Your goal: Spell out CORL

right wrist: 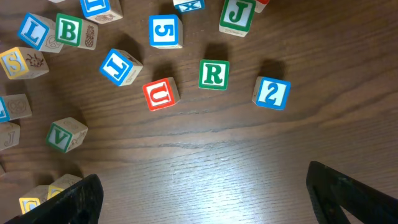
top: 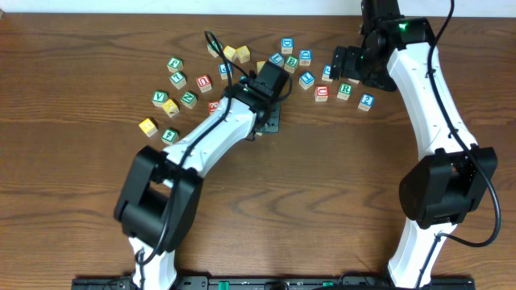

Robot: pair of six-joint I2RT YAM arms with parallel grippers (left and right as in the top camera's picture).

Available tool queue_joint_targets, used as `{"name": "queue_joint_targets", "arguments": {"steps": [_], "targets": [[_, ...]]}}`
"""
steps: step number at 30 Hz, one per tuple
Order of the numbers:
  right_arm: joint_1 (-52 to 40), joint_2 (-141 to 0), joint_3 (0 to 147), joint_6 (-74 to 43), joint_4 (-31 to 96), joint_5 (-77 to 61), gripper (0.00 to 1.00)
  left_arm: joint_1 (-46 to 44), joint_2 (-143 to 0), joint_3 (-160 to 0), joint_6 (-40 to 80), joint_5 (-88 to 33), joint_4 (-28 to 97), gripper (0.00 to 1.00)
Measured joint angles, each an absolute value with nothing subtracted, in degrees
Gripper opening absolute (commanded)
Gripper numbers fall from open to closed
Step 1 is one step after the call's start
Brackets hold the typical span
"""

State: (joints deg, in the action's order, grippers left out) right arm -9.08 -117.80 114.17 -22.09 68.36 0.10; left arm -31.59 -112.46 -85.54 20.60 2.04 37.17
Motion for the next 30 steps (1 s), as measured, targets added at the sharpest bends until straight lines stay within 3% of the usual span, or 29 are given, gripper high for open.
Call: {"name": "queue_joint_targets", "arguments": {"steps": [14,22,30], "targets": [[-9.1,-117.8,114.2,-22.1,68.4,0.1,0.99,-31.6,-109.4,-85.8,8.8,1.2,30.0,0.37],[-9.1,-117.8,114.2,-22.1,68.5,0.1,0.99,-31.6,-113.0,-86.1,4.8,1.2,26.9,0.24],[-9.1,-117.8,114.2,-22.1,68.5,0.3,0.99,-31.6,-116.1,-86.1,4.1,1.3,27.0,0.19]]}}
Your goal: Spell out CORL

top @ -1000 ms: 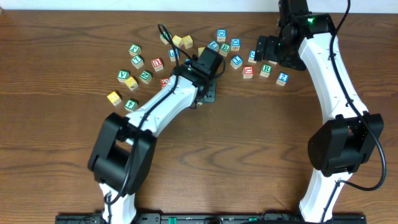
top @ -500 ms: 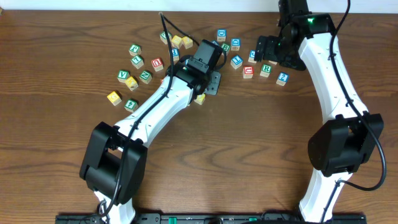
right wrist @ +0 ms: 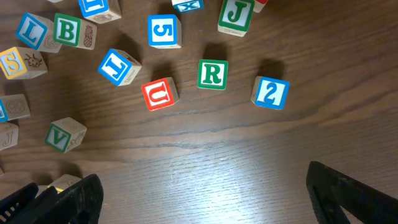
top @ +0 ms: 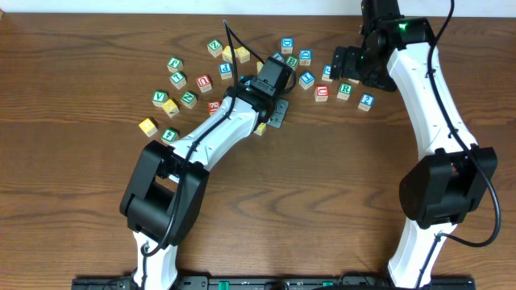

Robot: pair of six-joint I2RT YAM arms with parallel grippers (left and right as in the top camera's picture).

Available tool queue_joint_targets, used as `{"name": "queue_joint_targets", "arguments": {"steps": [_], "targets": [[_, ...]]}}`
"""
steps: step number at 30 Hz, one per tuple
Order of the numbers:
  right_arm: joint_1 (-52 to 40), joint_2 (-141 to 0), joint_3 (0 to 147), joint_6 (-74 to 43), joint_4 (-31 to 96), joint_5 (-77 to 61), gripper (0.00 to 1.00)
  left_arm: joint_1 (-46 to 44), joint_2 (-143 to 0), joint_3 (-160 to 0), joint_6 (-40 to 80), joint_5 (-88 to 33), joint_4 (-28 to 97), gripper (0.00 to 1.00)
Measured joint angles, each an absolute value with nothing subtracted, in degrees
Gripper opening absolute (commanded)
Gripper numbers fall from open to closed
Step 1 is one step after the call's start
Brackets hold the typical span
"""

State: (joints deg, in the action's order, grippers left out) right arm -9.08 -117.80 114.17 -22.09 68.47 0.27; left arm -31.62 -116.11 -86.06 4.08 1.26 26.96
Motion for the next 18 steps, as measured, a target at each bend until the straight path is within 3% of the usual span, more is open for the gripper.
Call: {"name": "queue_joint_targets", "arguments": {"steps": [18], "targets": [[-9.1,-117.8,114.2,-22.1,68.4,0.3,0.99,-31.6,-119.1,-86.1,6.7,3.4,27.0,0.19]]}}
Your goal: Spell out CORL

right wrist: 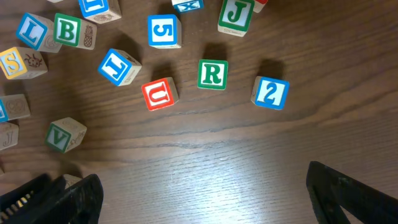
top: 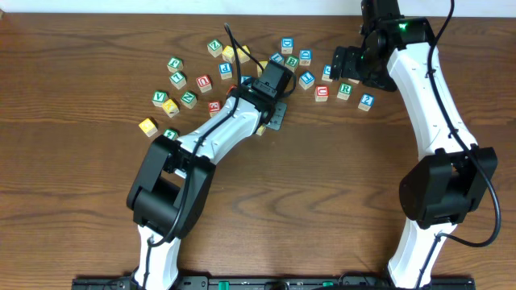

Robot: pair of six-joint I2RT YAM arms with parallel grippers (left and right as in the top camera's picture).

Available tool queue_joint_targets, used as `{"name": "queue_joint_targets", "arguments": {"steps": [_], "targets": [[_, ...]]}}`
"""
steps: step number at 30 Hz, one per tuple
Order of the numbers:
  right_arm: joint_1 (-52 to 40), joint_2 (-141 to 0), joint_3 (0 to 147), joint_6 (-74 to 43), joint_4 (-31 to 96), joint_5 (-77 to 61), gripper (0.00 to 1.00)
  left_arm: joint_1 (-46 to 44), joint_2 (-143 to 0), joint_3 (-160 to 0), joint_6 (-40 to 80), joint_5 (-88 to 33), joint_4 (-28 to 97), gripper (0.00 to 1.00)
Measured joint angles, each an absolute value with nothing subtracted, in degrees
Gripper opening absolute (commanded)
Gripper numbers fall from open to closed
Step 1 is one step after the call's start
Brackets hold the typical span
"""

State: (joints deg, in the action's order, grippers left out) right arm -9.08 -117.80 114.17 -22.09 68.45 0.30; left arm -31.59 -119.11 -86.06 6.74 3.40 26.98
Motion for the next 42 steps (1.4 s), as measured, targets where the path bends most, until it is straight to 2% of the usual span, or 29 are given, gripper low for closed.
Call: {"name": "queue_joint_targets", "arguments": {"steps": [13,42], "targets": [[-9.1,-117.8,114.2,-22.1,68.5,0.5,0.99,-31.6,-119.6,-86.1,7.7,3.4,29.4,0.14],[-9.1,-117.8,114.2,-22.1,68.6,0.9,0.99,-29.3,-119.6,-86.1,16.3,6.4,32.8,0.14]]}}
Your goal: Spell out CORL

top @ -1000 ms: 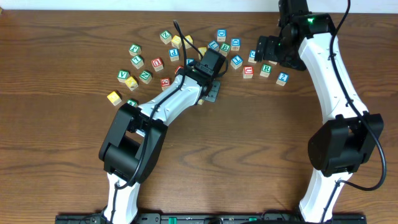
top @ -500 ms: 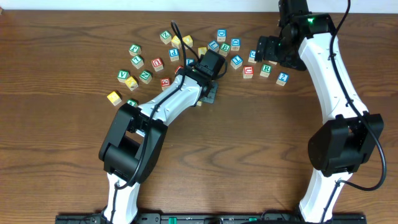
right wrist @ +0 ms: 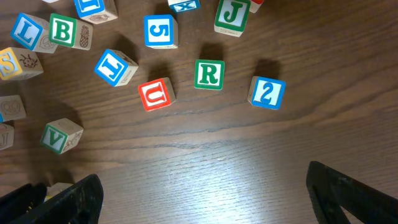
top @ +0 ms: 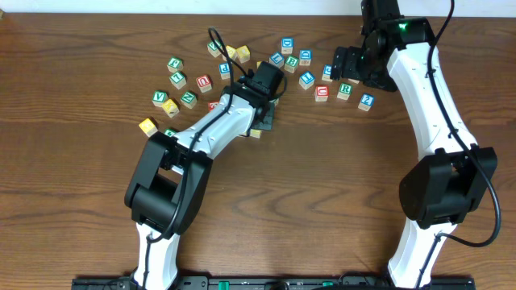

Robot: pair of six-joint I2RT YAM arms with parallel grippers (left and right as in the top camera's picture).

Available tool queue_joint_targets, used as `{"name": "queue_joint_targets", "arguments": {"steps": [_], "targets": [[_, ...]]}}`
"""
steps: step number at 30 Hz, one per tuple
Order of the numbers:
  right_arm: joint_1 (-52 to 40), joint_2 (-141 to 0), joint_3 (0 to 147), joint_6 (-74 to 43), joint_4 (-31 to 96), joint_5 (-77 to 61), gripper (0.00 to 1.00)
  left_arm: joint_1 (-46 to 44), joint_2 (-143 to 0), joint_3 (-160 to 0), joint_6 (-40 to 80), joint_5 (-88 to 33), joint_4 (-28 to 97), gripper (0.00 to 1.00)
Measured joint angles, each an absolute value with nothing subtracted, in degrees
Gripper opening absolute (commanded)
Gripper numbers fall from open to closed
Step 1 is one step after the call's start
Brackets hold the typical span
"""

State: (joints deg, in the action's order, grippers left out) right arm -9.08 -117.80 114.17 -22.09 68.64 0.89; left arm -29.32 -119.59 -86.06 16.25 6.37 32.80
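Lettered wooden blocks lie scattered at the far side of the table [top: 339, 177]. The right wrist view shows a green R block [right wrist: 208, 74] and a blue L block [right wrist: 26, 31]; I can make out no C or O block. High above the bare wood in front of the R hangs my right gripper [right wrist: 205, 199], open and empty. My left gripper [top: 262, 119] reaches in among the middle blocks, just beside a yellowish block [top: 254, 132]. Its jaws are too small to read.
Around the R lie a red U [right wrist: 155, 94], blue 2 [right wrist: 267, 93], blue 5 [right wrist: 160, 31], blue I [right wrist: 116, 66], green J [right wrist: 231, 15], green B [right wrist: 64, 31], green V [right wrist: 59, 137]. More blocks [top: 177, 79] lie far left.
My left gripper has shifted a little to the left, and the yellowish block beside it now lies slightly further left. The right gripper has barely moved; the blocks have slid slightly in its view.
My left gripper stood among the middle blocks. Then it was slightly further right and back, still there at the last earlier moment, and now lies further left again. The right gripper has stayed open above the R, U and 2 blocks throughout.
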Motion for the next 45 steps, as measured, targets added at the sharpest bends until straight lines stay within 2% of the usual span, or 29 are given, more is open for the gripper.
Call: {"name": "queue_joint_targets", "arguments": {"steps": [24,45], "targets": [[-9.1,-117.8,114.2,-22.1,68.6,0.9,0.99,-28.2,-118.3,-86.1,17.0,6.4,34.7,0.13],[-9.1,-117.8,114.2,-22.1,68.6,0.9,0.99,-25.8,-102.9,-86.1,17.0,10.6,40.8,0.15]]}}
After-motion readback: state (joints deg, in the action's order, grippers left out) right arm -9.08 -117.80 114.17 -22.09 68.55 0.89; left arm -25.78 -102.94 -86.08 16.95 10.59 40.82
